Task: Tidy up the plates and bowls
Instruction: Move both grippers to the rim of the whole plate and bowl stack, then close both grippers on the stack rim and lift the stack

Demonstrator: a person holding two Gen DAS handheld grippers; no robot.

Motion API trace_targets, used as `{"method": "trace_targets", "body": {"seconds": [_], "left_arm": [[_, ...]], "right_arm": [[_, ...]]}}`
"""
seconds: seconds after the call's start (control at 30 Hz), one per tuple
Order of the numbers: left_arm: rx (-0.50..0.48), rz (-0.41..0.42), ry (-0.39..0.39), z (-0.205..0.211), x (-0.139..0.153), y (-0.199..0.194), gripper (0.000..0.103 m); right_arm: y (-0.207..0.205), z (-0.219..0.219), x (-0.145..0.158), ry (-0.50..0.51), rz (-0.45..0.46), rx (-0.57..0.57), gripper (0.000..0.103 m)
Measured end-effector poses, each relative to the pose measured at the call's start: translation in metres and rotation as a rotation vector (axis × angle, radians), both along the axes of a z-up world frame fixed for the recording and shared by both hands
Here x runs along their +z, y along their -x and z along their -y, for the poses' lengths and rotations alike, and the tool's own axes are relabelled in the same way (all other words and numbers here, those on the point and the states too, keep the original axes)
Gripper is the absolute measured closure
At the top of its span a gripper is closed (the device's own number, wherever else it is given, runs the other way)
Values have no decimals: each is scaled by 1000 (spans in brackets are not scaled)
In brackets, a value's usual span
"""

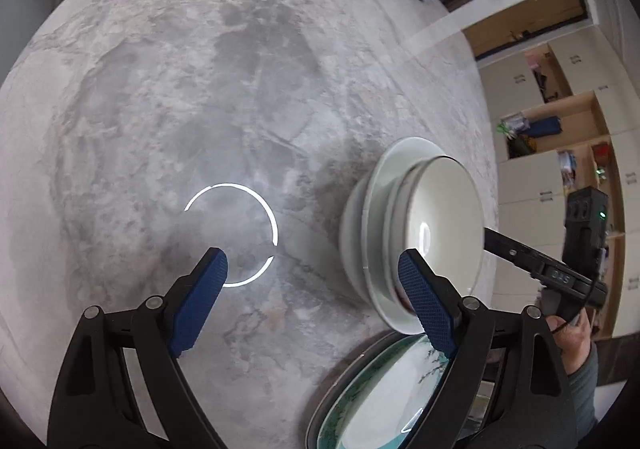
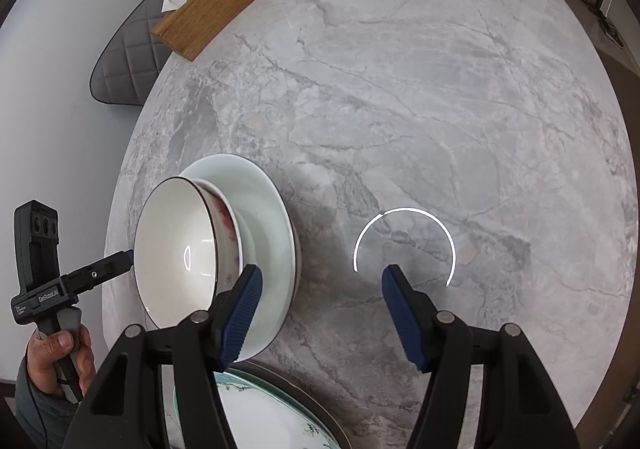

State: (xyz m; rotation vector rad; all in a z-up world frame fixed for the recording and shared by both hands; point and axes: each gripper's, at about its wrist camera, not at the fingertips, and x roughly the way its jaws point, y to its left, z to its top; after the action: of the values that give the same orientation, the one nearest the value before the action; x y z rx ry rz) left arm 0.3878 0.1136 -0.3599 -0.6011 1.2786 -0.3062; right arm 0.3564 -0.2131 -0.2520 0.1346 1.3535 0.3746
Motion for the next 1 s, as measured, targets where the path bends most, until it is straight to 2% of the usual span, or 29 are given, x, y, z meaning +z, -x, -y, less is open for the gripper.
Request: {"method": "trace_targets", "body": {"seconds": [0.07, 0.17, 0.3, 0.43, 0.53, 0.57, 0.73, 0.8, 0.93, 1.0], "left_arm": [[-14, 0, -8, 5, -2, -3, 14], [8, -24, 20, 3, -10, -7, 14], [11, -5, 54, 6, -9, -9, 16], [-32, -35, 16, 21, -18, -18, 16], [-30, -44, -35, 29, -24, -22, 18], [-29, -45, -44, 32, -25, -24, 20], [-63, -24, -99, 52, -24, -32, 50], [-82, -36, -103, 60, -26, -36, 58], [-83, -36, -101, 72, -30, -39, 58], [-81, -35, -99, 74, -31, -41, 58]], "right_arm": [[-1, -1, -4, 7, -12, 5, 37], [-3, -2, -9, -5, -22, 5, 37], [-5, -3, -10, -19, -27, 10, 37], [-10, -6, -16, -16, -46, 20, 37], [-11, -12, -20, 5, -55, 40, 37], [-12, -13, -22, 9, -59, 46, 37], [-20, -15, -37, 2, -93, 36, 41], [-22, -15, -40, -4, -101, 35, 42], [-25, -20, -42, 7, -94, 57, 48], [-28, -20, -42, 2, -96, 60, 57]]}}
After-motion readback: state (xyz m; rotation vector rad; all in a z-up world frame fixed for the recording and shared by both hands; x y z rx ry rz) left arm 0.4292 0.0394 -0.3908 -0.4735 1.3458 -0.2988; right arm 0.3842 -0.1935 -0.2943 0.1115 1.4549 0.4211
